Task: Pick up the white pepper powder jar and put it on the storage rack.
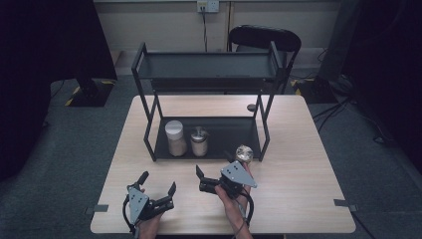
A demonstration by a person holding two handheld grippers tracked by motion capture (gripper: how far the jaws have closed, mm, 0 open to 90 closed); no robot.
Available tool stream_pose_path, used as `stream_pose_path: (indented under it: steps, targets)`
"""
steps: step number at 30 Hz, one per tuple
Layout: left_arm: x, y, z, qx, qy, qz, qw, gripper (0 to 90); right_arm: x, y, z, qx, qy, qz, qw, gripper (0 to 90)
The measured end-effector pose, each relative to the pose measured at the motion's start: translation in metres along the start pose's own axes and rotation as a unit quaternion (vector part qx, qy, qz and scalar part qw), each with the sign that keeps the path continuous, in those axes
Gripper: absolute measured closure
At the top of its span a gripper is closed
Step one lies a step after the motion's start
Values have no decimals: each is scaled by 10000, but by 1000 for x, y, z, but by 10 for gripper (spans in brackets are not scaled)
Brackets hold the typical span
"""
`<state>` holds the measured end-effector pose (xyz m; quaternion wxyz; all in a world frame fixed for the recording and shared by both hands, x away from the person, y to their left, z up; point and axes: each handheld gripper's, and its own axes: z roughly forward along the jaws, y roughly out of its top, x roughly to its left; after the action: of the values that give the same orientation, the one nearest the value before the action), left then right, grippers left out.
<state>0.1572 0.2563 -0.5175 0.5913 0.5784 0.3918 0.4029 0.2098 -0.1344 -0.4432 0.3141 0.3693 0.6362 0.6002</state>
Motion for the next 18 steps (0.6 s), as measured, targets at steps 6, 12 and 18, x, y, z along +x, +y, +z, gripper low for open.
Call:
stream_pose_path:
  steps: [6, 12, 18]
  targets:
    - [0, 0, 0, -4, 3, 2, 10000, 1, 2, -9, -11, -22, -121, -17, 9999, 0]
    - [0, 0, 0, -3, 2, 0, 10000, 1, 2, -16, -22, -64, -181, 10, 9998, 0]
    - [0, 0, 0, 1, -1, -1, 10000, 1, 2, -22, -33, -66, -244, 17, 9997, 0]
